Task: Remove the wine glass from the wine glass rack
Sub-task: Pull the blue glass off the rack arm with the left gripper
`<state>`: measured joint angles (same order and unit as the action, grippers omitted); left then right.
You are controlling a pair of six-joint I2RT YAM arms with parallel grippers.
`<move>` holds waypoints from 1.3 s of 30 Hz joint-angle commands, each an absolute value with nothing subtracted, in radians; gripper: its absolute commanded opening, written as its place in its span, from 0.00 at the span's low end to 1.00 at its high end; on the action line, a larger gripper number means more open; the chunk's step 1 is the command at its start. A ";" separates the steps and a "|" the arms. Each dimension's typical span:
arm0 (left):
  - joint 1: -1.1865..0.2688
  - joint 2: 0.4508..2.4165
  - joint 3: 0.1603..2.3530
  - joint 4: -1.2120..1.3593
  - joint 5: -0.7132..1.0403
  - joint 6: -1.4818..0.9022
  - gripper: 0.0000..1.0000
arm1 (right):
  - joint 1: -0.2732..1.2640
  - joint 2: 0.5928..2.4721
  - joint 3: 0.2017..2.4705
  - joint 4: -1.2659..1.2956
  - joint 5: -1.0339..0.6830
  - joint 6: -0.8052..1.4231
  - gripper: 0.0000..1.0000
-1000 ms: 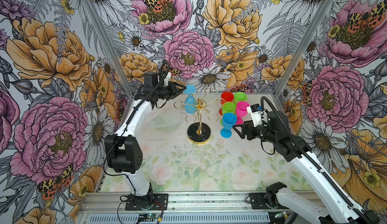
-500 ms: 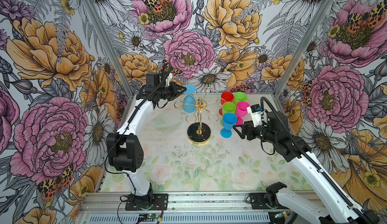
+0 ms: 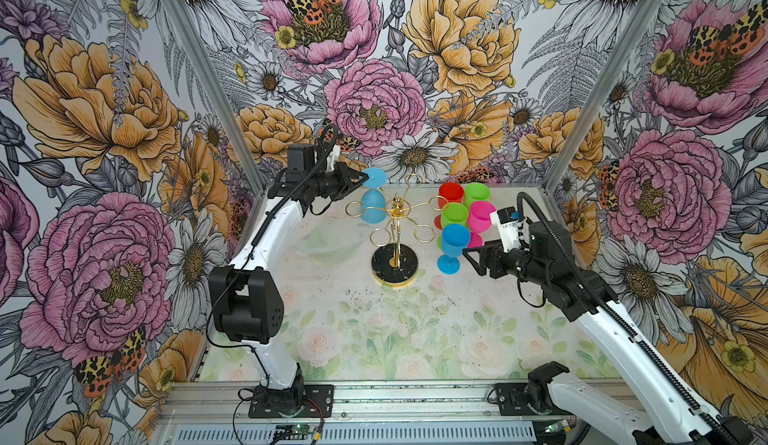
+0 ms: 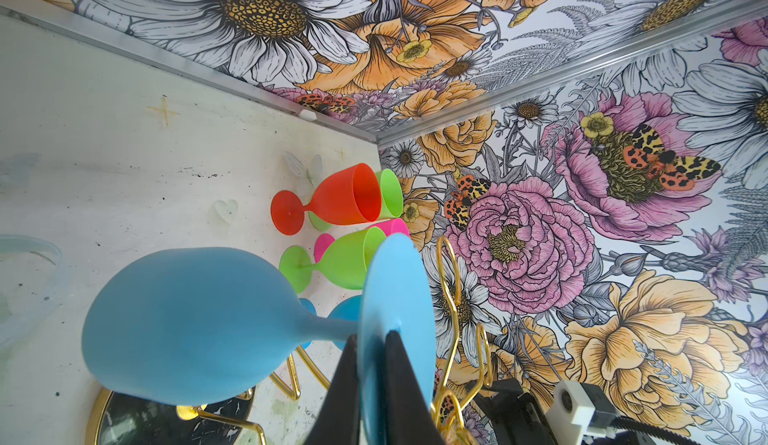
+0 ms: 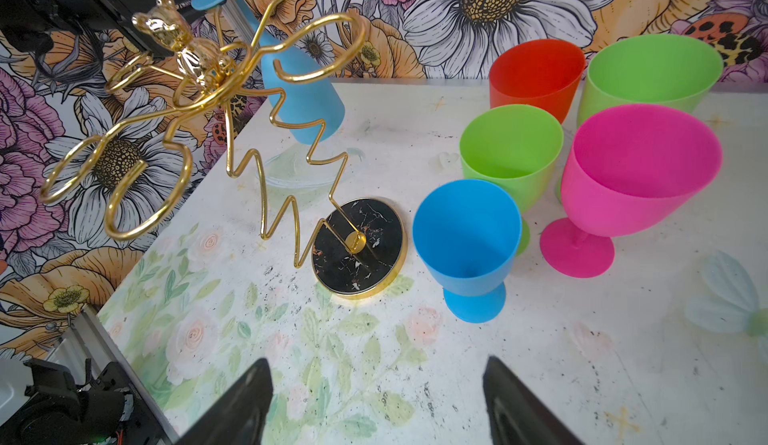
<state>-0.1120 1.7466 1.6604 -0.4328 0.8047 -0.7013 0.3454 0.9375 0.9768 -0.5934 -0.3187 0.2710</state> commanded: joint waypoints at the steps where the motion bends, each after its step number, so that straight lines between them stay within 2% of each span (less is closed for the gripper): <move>1: -0.099 1.688 1.645 -0.411 0.796 -0.669 0.13 | 0.343 0.941 0.982 -0.580 -0.311 0.275 0.80; 21: -0.087 1.660 1.613 -0.411 0.805 -0.664 0.15 | 0.342 0.953 0.990 -0.578 -0.316 0.275 0.80; 39: -0.117 1.628 1.622 -0.411 0.860 -0.701 0.01 | 0.343 0.948 0.986 -0.571 -0.319 0.285 0.80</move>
<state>-0.1020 1.6604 1.6218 -0.4374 0.8211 -0.6865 0.3454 0.9504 0.9768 -0.5930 -0.3191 0.2718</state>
